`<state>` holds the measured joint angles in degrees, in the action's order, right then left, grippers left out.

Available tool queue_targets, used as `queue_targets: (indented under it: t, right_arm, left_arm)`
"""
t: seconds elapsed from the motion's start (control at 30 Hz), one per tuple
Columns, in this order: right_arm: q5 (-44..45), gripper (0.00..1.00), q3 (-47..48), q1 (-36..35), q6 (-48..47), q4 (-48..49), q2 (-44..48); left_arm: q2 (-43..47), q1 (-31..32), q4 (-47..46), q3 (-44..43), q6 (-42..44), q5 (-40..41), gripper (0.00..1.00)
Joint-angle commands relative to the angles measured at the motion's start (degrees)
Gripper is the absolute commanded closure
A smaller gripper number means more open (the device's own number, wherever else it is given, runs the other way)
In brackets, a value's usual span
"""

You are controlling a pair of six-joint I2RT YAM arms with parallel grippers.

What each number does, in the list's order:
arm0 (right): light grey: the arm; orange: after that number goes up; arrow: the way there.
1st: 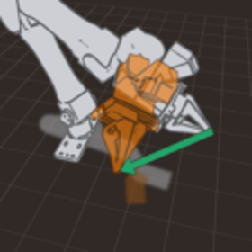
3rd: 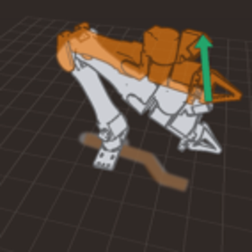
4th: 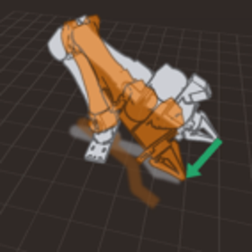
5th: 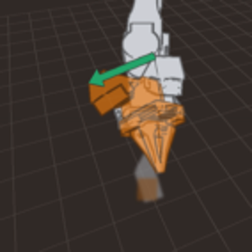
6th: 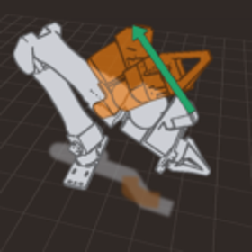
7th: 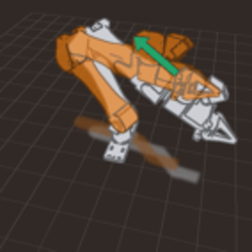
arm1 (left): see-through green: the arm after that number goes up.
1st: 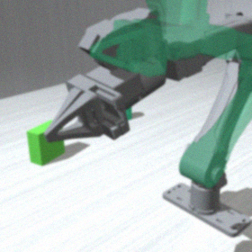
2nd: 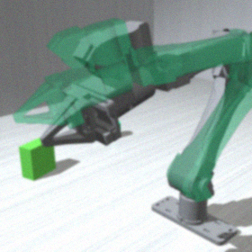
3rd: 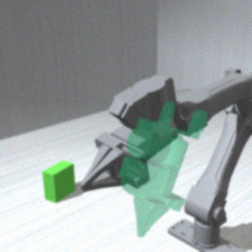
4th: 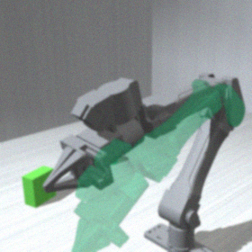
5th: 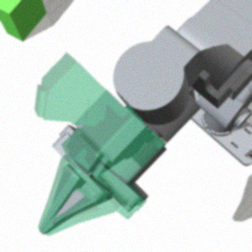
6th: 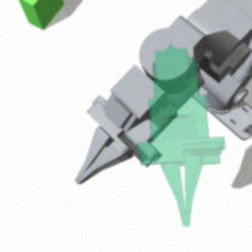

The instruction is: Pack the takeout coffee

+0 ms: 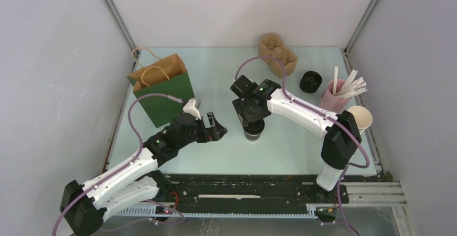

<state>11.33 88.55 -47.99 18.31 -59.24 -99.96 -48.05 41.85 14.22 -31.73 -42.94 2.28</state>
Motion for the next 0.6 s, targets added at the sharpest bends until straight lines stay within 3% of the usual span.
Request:
queue_targets:
  t: [0.0,0.57]
  right_arm:
    - [-0.21,0.35,-0.8,0.3,-0.29,1.04,0.09]
    - [-4.5,0.35,-10.15,0.64,0.53,6.23,-1.25]
  left_arm:
    - [0.53,-0.3,-1.84,-0.01,0.94,-0.69,0.0]
    - [0.11,-0.29,-1.91,-0.41,0.93,-1.5,0.0]
